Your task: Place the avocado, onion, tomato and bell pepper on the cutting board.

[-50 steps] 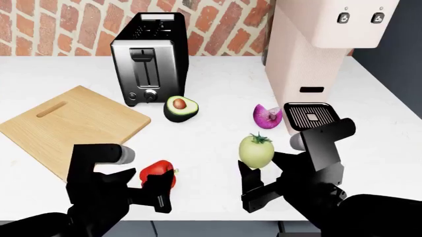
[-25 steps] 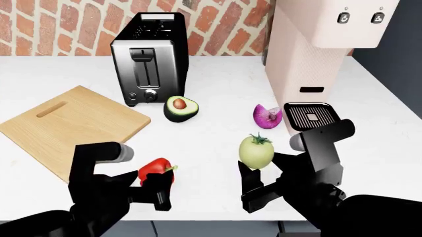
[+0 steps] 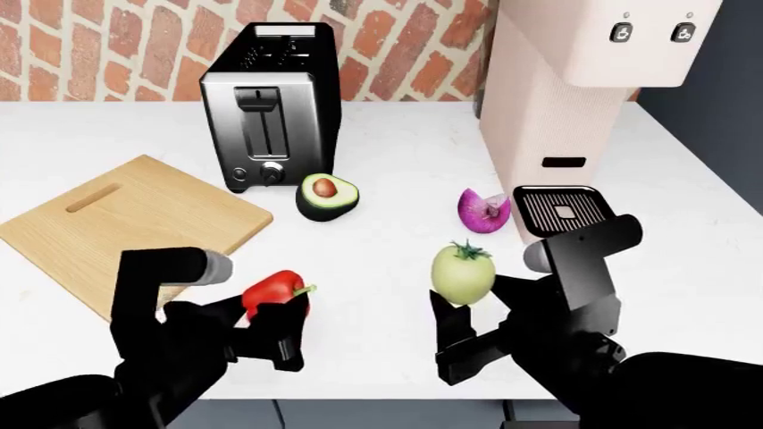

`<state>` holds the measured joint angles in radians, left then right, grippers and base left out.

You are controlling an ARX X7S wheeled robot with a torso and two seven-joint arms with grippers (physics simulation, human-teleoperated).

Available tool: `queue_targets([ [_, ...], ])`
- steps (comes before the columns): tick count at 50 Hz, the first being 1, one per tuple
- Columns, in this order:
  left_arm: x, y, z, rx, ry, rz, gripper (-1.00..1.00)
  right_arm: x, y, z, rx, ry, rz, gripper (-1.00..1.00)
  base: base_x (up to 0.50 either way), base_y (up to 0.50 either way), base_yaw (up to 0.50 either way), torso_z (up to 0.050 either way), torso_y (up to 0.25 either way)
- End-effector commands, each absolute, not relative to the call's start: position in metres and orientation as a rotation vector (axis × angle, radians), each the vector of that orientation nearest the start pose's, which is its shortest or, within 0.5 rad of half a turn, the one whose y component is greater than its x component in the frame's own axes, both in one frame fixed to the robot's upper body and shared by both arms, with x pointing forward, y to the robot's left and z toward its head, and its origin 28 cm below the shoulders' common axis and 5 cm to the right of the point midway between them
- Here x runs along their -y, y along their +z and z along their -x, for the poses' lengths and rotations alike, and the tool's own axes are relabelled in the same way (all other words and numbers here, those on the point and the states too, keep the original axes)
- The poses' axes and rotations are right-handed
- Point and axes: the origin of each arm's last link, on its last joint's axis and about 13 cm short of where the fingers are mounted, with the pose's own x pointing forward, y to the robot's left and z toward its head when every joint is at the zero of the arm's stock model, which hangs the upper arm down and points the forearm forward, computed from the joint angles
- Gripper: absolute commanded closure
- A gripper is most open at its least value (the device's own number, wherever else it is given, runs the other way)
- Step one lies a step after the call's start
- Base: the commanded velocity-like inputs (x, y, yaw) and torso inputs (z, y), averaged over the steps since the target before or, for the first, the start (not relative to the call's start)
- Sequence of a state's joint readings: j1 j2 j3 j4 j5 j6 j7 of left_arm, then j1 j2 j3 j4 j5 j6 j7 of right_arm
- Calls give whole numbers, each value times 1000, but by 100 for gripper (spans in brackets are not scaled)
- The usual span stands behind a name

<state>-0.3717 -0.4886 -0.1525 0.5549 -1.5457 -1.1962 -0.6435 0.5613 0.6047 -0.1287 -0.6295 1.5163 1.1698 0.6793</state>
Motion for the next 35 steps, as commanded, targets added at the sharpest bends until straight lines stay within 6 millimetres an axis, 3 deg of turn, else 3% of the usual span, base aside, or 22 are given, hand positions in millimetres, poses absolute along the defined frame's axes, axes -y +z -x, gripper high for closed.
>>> queue_targets([
  [1, -246, 196, -196, -265, -329, 237, 100, 115, 196, -197, -325, 446, 10, 100, 0, 0, 0, 0, 0],
  [9, -247, 206, -189, -198, -332, 221, 100, 115, 202, -196, -286, 447, -10, 100, 0, 0, 0, 0, 0],
  [35, -246, 204, -191, -137, -313, 123, 100, 117, 225, -191, -174, 455, -44, 100, 0, 0, 0, 0, 0],
])
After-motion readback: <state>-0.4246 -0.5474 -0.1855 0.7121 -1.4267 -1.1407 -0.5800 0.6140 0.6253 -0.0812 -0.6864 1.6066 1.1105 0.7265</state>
